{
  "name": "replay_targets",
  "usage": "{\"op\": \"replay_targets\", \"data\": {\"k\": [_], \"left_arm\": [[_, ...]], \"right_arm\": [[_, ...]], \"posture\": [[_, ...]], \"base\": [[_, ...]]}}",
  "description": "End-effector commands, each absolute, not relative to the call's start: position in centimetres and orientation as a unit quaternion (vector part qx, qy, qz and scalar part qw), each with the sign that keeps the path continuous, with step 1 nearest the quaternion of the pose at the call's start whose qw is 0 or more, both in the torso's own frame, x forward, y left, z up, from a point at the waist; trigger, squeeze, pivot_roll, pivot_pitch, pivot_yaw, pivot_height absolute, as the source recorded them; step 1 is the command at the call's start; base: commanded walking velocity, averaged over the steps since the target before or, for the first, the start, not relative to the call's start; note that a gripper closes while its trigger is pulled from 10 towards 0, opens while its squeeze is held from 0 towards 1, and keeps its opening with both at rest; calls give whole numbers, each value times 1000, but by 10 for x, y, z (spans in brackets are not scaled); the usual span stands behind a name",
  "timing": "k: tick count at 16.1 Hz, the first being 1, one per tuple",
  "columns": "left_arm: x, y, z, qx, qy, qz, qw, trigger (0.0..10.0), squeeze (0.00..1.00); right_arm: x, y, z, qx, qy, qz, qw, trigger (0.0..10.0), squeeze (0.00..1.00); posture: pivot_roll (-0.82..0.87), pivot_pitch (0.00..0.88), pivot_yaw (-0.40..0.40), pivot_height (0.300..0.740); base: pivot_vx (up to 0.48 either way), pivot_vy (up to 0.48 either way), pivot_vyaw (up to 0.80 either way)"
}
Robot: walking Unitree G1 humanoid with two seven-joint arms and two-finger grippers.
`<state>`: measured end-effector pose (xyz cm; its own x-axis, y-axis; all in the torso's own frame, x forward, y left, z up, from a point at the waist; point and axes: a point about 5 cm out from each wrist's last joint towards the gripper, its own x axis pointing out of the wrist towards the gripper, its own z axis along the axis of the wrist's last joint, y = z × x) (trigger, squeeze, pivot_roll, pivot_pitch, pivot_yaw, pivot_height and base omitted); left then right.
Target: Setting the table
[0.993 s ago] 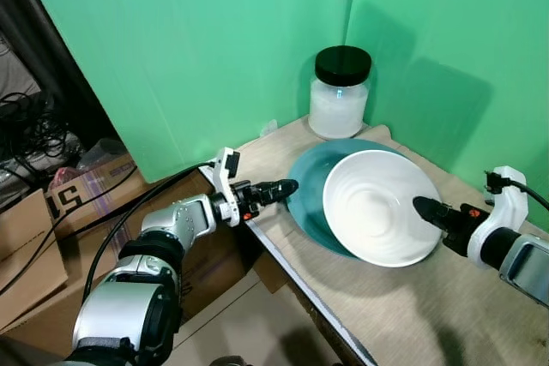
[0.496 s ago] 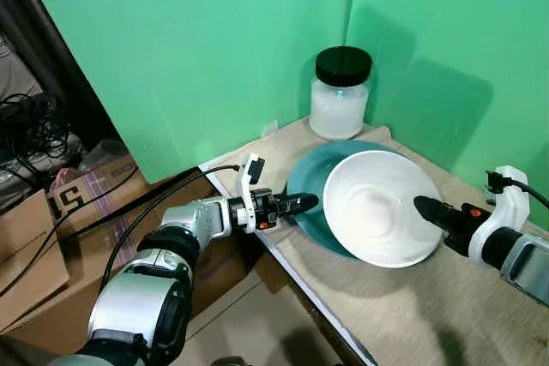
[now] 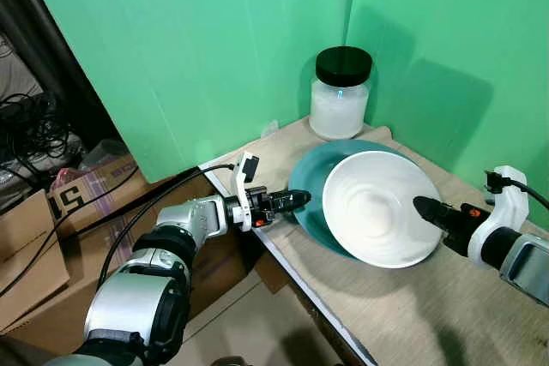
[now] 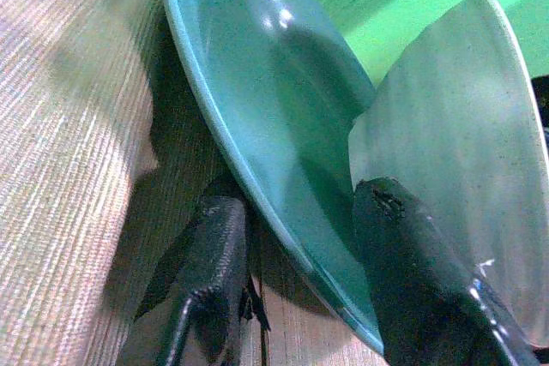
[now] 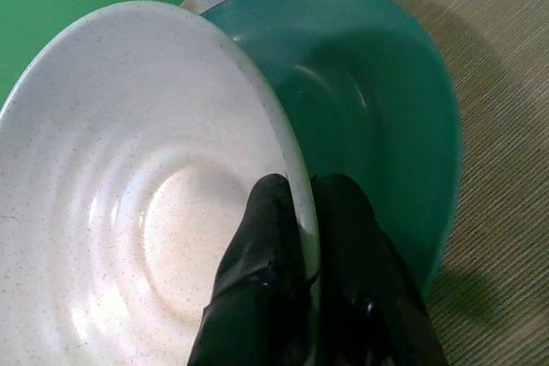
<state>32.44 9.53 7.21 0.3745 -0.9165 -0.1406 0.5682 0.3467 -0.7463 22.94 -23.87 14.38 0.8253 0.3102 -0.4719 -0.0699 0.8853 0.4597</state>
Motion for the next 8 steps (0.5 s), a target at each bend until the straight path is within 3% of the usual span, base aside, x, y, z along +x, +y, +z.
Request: {"op": "replay_targets", "data": {"k": [1,8], "left_arm": [[329,99,77,-302,276,-477,778,0,0],[330,103,70,-277,298,-440,801,0,0]], "right_arm": [[230,-235,149,216,267,118,932,0,0],[232,-235,175,228,197,165,939,0,0]], "posture": [[-43,0,85,740],[-46,0,88,740]], "base": [[0,0,0],[0,0,0]]}}
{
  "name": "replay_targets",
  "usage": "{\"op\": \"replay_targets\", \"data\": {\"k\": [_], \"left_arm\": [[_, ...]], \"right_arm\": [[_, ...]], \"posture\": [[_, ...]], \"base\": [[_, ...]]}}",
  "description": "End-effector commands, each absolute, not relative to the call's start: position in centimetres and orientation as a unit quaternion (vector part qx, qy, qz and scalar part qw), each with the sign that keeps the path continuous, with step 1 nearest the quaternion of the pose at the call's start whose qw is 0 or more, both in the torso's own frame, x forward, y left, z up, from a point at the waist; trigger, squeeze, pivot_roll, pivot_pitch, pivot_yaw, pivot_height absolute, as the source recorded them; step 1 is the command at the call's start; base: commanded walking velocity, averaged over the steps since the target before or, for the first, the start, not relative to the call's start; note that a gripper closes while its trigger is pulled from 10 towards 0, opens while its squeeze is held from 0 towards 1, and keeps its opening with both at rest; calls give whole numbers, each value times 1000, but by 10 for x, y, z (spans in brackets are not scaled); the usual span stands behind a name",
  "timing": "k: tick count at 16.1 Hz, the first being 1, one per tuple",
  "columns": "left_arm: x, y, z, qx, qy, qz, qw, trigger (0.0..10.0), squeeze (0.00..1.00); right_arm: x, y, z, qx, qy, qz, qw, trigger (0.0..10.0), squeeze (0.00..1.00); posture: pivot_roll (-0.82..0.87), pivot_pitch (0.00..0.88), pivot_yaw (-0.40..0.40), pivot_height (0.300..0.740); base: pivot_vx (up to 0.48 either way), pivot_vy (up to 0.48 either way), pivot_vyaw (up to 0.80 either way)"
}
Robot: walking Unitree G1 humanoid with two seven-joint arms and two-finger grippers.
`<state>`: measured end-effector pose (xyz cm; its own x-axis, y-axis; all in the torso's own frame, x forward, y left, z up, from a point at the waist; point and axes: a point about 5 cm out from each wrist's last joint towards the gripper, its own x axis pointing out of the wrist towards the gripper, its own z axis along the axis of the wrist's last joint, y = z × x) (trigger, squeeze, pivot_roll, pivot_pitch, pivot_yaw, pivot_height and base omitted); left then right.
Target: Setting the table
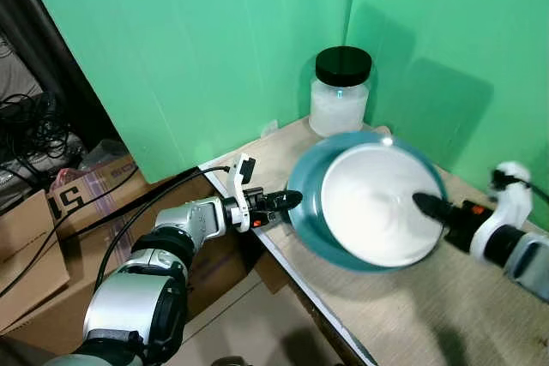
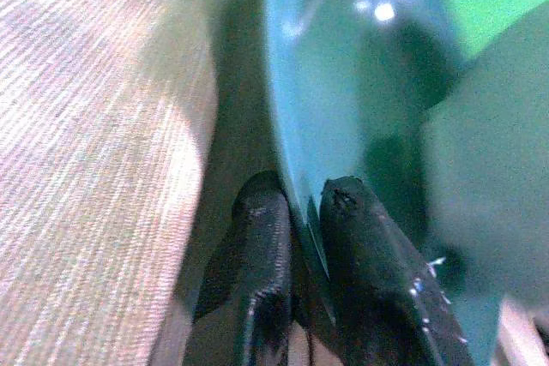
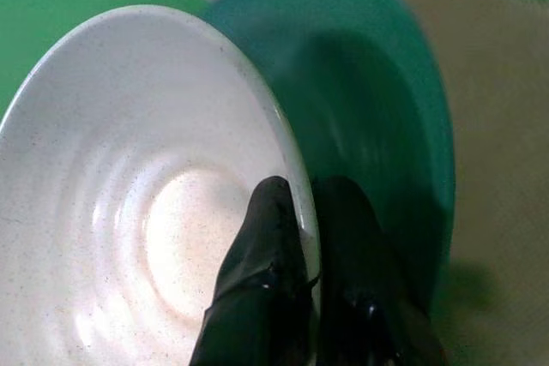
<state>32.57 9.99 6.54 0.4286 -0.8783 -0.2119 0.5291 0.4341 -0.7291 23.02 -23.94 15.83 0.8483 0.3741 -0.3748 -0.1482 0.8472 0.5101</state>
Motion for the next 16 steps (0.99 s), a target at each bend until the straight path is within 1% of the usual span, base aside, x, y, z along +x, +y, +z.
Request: {"op": "replay_targets", "data": {"k": [1,4,5,6,7,8,9,10,11,12,14,16], "left_arm": [[330,102,69,-272,300,-436,804,0,0],[333,104,68,-260,292,-419,819,0,0],[337,107,71,-249,273,-405,836,0,0],[338,108,71,-246,269,-402,840,0,0],[341,112,76,-229,250,-397,853,0,0],[346,119,83,-210,219,-391,869,0,0],[349,122,89,-203,199,-390,876,0,0],[350,126,99,-165,156,-410,883,0,0],[350,127,109,-155,123,-423,884,0,0],[346,128,127,-140,67,-443,883,0,0],[339,129,142,-117,28,-449,886,0,0],[325,134,166,-58,-27,-434,898,0,0]], "right_arm": [[233,-236,185,238,167,181,940,0,0],[234,-241,211,272,74,204,938,0,0],[233,-246,229,297,7,215,930,0,0],[232,-247,232,300,-4,216,929,0,0],[231,-252,235,302,-16,208,930,0,0],[229,-260,233,299,-14,180,937,0,0],[228,-264,230,295,-8,166,941,0,0],[226,-270,225,292,6,144,945,0,0],[225,-273,219,289,21,130,948,0,0],[223,-277,208,280,57,107,952,0,0],[223,-276,194,262,106,85,956,0,0],[225,-275,170,240,187,44,952,0,0]], "posture": [[-46,0,88,740],[-43,0,88,740],[-45,0,92,740],[-45,0,92,740],[-46,0,95,740],[-49,0,99,740],[-50,0,99,740],[-50,0,100,740],[-45,0,97,740],[-38,0,91,740],[-26,0,82,740],[-16,0,76,740]], "base": [[0,0,0],[0,0,0],[0,0,0],[0,0,0],[0,0,0],[0,0,0],[0,0,0],[0,0,0],[0,0,0],[0,0,0],[0,0,0],[0,0,0]]}}
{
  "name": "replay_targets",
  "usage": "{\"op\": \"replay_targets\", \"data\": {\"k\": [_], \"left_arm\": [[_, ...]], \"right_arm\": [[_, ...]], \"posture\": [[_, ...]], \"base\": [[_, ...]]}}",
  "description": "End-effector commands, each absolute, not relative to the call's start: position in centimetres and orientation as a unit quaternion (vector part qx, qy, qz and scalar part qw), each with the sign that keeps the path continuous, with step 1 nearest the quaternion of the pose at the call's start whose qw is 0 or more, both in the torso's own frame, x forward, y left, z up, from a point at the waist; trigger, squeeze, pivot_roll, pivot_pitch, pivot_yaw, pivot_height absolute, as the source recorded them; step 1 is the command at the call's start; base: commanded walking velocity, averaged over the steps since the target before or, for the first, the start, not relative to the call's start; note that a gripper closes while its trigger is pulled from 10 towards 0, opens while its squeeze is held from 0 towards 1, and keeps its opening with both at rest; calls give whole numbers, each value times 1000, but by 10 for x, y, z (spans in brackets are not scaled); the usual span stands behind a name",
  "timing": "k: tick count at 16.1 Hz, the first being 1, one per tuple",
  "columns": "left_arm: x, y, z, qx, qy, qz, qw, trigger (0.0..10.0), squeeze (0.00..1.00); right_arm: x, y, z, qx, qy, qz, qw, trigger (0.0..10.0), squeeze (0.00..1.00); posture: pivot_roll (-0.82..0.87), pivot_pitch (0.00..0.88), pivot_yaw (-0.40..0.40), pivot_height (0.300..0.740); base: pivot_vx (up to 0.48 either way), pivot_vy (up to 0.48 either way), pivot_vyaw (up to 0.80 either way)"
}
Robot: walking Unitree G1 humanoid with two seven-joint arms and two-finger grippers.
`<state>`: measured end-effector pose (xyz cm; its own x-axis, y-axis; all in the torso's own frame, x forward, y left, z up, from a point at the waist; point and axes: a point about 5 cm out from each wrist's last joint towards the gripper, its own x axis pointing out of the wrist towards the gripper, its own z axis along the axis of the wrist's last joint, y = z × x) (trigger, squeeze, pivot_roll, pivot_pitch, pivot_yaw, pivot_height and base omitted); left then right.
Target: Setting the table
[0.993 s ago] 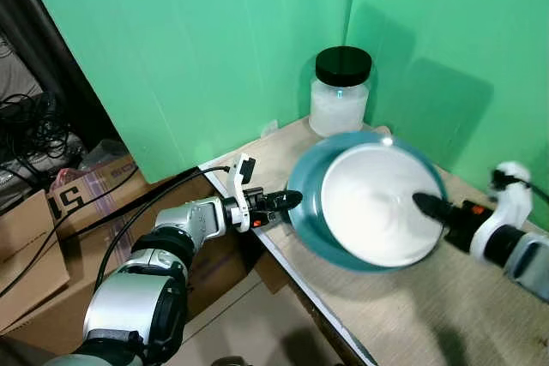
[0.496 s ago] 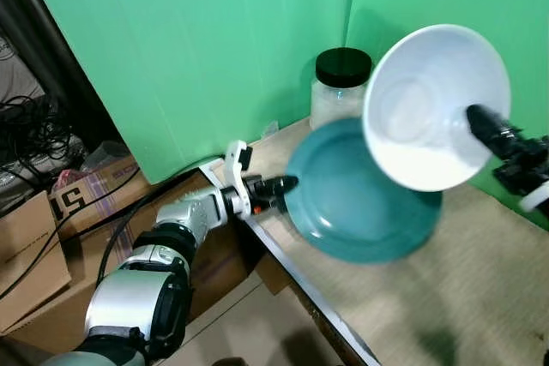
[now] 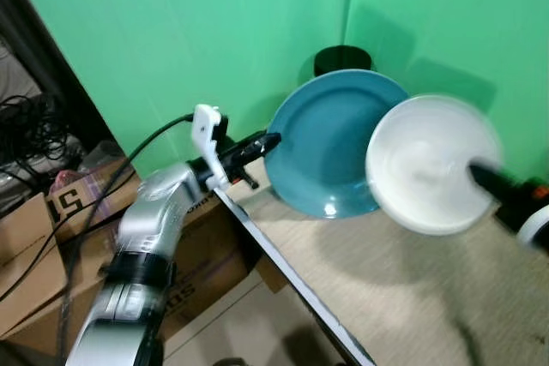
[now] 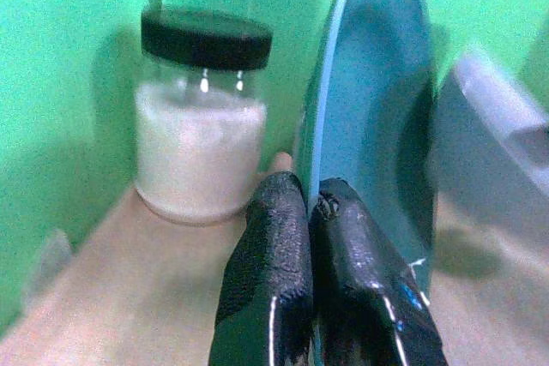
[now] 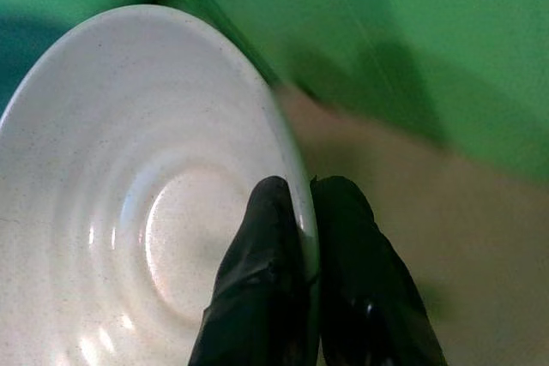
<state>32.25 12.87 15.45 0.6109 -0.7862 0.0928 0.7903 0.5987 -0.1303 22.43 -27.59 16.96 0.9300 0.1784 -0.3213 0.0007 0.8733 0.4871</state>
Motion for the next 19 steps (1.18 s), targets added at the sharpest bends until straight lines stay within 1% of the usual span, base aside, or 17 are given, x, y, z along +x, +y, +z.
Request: {"op": "replay_targets", "data": {"k": [1,3,4,6,7,8,9,10,11,13,14,16,17,18,19], "left_arm": [[319,138,177,-36,-46,-416,908,0,0],[311,147,191,-5,-66,-384,921,0,0],[308,154,199,18,-77,-358,930,0,0],[305,155,213,29,-103,-339,935,0,0],[301,152,226,20,-125,-338,933,0,0],[300,151,234,17,-141,-342,929,0,0],[300,150,243,16,-154,-337,929,0,0],[301,150,245,15,-158,-334,929,0,0],[302,152,256,25,-176,-314,933,0,0],[304,156,276,25,-209,-289,934,0,0],[304,155,282,13,-215,-293,932,0,0],[304,154,286,-31,-219,-297,929,0,0],[307,156,279,-12,-197,-278,940,0,0],[309,156,272,25,-181,-267,946,0,0],[309,155,270,41,-184,-267,945,0,0]], "right_arm": [[225,-274,164,233,207,38,949,0,0],[224,-270,157,222,233,40,946,0,0],[223,-264,149,204,264,47,941,0,0],[223,-258,145,187,283,56,939,0,0],[225,-256,144,173,290,58,939,0,0],[228,-254,145,163,291,61,941,4431,0],[229,-253,145,154,290,64,942,10000,0],[230,-253,145,153,289,66,943,10000,0],[232,-255,147,146,283,56,946,10000,1000],[236,-263,160,133,251,46,958,10000,1000],[236,-267,170,115,231,52,965,10000,1000],[237,-274,191,51,166,67,982,10000,1000],[236,-273,214,-3,91,87,992,10000,1000],[235,-263,229,-8,42,117,992,10000,851],[234,-256,234,0,23,130,991,10000,851]], "posture": [[-13,0,77,740],[-5,0,74,740],[-5,0,74,740],[9,0,65,740],[14,0,62,740],[16,0,62,740],[16,0,62,740],[16,0,63,740],[15,0,65,740],[14,0,70,740],[16,0,71,740],[14,0,76,740],[10,0,79,740],[5,0,81,740],[5,0,81,740]], "base": [[0,0,0],[0,0,0],[0,0,0],[0,0,0],[0,0,0],[0,0,0],[0,0,0],[0,0,0],[0,0,0],[0,0,0],[0,0,0],[0,0,0],[0,0,0],[0,0,0],[0,0,0]]}}
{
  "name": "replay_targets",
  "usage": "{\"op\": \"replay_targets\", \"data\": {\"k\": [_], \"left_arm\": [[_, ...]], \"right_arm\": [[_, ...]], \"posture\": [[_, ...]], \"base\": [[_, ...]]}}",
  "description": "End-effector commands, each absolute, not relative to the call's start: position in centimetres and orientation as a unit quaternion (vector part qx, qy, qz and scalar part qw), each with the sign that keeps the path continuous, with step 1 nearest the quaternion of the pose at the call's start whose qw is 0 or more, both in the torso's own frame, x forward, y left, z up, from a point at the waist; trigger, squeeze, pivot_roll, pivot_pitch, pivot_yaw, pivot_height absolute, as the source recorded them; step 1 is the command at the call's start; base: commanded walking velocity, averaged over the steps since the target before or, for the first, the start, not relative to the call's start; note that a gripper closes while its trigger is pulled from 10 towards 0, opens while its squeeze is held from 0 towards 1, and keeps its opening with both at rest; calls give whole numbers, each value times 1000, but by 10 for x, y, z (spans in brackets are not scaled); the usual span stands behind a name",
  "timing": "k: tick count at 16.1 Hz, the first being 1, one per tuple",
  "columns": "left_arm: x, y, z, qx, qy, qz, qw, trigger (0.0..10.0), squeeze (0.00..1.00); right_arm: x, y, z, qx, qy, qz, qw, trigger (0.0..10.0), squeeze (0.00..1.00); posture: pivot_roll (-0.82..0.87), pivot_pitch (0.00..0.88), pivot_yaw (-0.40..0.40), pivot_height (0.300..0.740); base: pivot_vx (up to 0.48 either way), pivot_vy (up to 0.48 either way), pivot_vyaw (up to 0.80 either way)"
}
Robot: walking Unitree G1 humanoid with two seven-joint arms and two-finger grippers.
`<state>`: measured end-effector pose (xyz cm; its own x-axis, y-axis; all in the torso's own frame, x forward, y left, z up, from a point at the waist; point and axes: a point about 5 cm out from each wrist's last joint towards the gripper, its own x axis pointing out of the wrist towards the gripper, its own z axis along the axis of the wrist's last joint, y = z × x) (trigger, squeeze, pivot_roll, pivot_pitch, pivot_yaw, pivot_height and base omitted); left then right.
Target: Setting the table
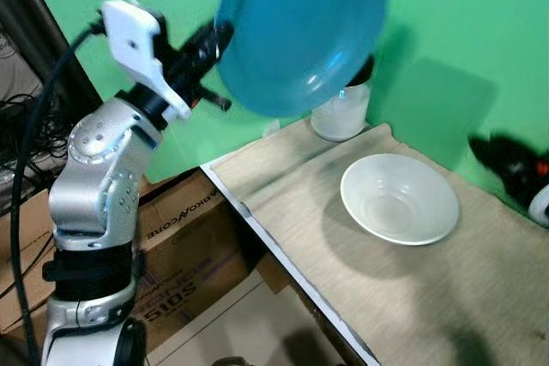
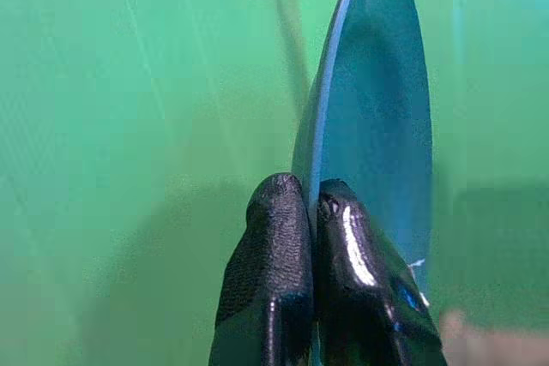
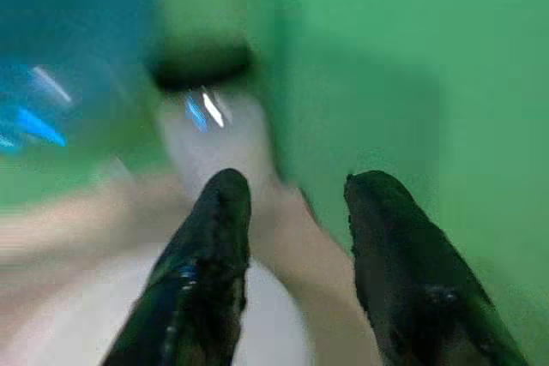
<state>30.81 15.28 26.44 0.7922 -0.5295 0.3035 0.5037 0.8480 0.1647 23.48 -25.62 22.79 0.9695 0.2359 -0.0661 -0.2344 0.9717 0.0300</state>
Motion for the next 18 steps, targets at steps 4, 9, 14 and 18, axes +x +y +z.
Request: {"op": "replay_targets", "data": {"k": [4,9,14,18], "left_arm": [[294,130,275,90,-247,-254,931,0,0],[288,143,259,97,-220,-172,955,10000,0],[287,149,253,114,-209,-139,961,10000,0],[288,149,255,123,-216,-139,959,10000,0]], "right_arm": [[224,-182,234,21,-38,200,979,10000,0],[234,-164,233,60,-91,133,985,10000,0],[242,-151,223,79,-86,133,984,10000,0],[245,-146,222,85,-92,136,983,10000,0]], "posture": [[-5,0,78,740],[23,0,57,740],[59,0,27,740],[57,0,30,740]], "base": [[0,0,0],[0,0,0],[0,0,0],[0,0,0]]}}
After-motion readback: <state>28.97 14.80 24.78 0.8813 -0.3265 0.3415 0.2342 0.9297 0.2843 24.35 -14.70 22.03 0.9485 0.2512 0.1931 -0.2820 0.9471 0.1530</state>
